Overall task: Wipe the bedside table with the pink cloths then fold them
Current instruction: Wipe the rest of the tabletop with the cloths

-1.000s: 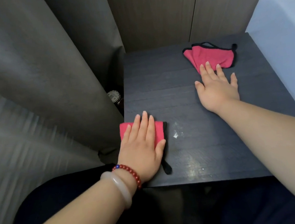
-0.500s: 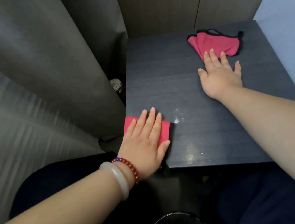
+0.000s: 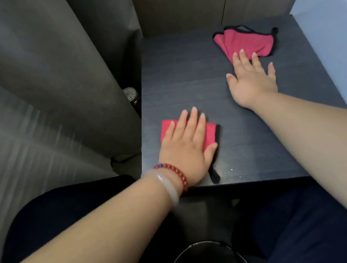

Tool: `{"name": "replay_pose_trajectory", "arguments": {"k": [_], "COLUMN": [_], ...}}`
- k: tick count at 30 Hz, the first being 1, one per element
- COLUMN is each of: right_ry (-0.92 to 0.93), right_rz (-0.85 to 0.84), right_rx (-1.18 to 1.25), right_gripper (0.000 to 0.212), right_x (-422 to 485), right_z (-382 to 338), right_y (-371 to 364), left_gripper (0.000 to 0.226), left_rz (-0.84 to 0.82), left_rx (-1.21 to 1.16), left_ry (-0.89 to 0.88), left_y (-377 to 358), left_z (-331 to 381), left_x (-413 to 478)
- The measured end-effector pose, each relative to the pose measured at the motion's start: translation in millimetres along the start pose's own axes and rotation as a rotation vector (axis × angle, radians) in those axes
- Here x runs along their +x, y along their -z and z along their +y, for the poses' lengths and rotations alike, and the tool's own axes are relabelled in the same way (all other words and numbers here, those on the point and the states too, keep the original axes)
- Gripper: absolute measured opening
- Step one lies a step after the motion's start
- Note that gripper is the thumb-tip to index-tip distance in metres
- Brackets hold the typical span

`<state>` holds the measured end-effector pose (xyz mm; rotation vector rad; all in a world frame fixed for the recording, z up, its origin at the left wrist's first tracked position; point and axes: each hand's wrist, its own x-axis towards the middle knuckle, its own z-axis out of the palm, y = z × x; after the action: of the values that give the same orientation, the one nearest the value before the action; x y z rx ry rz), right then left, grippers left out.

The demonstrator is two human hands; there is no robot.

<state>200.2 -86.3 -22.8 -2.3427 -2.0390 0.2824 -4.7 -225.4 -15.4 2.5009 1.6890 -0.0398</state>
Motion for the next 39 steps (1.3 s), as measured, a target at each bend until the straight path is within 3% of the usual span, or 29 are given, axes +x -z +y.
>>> {"name": "replay_pose_trajectory", "arguments": {"k": [3,8,11,17,23,34,36,39], "right_ry": [0.002,0.001,-0.004,0.015,0.015,0.025,0.031,0.033], "right_rz": [-0.004,0.01,0.018,0.015,0.022,0.04,0.041,0.036], "right_rx": [-0.005,0.004,0.003,0.014,0.031,0.049,0.064,0.12], "right_gripper": [0.06,0.06,0.06,0.059,0.057,0.055,0.054,0.052], "right_x": [-1.0,0.2,1.7,-0.8,-2.7,-0.2,0.7,0.3], "right_z": [0.3,0.1,-0.5,0.2,-0.2,3.4,3.6,7.0], "right_y": [0.8,-0.8,-1.8,0.2,0.5,-2.2,-1.6,0.7], "left_gripper": [0.07,0.072,0.07,0.07,0.072,0.071,0.07,0.07], "left_rz": [-0.047,0.0,0.001,-0.068,-0.001,-0.102,-0.097,-0.03], "left_rx": [0.028,0.009,-0.028,0.034,-0.011,0.012,0.013,0.04], "left_ry": [0.153,-0.061,-0.088,0.141,-0.088,0.376,0.303,-0.008], "left_y": [5.8,-3.7,-3.4,6.7,-0.9,23.3,25.6,15.9], "left_z": [-1.4,32.4,30.4,12.1,27.4,-52.9,-46.1,-24.4], "left_x": [39.8,-18.6,-7.7,86.1,11.2,174.0,170.2,126.1]}}
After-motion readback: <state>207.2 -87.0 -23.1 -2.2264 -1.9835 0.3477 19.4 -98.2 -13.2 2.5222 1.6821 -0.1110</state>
